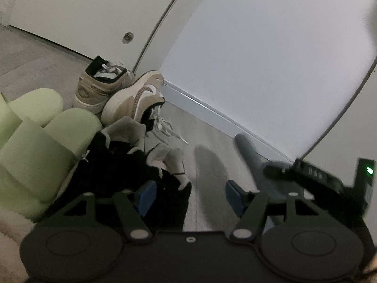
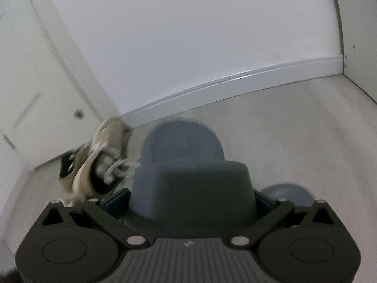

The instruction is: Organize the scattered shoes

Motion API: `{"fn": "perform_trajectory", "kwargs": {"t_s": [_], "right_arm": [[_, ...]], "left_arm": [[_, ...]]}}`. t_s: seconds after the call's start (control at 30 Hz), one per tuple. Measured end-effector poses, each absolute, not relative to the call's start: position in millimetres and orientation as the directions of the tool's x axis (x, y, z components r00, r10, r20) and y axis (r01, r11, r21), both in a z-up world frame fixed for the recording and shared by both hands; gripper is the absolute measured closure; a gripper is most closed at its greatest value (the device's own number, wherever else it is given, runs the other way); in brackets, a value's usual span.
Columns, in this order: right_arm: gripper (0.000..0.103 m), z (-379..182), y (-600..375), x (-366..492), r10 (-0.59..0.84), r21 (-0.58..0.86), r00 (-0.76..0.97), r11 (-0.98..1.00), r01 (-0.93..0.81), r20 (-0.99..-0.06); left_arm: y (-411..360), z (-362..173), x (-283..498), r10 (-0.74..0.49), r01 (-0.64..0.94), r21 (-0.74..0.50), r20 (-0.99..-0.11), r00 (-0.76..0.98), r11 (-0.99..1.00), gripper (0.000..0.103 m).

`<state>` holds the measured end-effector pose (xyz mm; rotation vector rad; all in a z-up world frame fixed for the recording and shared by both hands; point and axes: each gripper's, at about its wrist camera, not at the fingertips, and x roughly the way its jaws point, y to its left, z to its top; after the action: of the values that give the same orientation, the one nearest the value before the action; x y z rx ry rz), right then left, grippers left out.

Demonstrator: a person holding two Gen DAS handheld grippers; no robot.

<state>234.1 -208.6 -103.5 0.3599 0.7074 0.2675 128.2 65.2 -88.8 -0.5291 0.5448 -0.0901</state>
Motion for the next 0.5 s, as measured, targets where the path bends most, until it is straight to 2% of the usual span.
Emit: {"fn": "perform_trajectory", "kwargs": {"t_s": [0.07, 0.23, 0.33, 0.5], "right_arm": [[0.003, -109, -194, 218, 0.35, 0.408, 0.747, 0.906, -0.116, -0.565], [0.003, -132, -164, 214, 0.27, 0.281, 0.72, 0.954, -0.108, -0.64], [0.003, -145, -148, 213, 0.191, 0.166, 0.728, 0.98, -0.108, -0.658], [0.003, -159, -134, 214, 0.163, 0.086, 0.723, 0.986, -0.143, -0.671]], "left_arm": [[66, -88, 125, -0.214, -0.058, -0.505, -0.464, 0.86, 0.861, 0.037], [70, -87, 120, -0.206, -0.065, -0.515, -0.451, 0.868, 0.855, 0.037], [71, -86, 120, -0.2, -0.072, -0.517, -0.451, 0.87, 0.853, 0.037], [69, -87, 122, -0.198, -0.074, -0.51, -0.46, 0.866, 0.857, 0.036]]}}
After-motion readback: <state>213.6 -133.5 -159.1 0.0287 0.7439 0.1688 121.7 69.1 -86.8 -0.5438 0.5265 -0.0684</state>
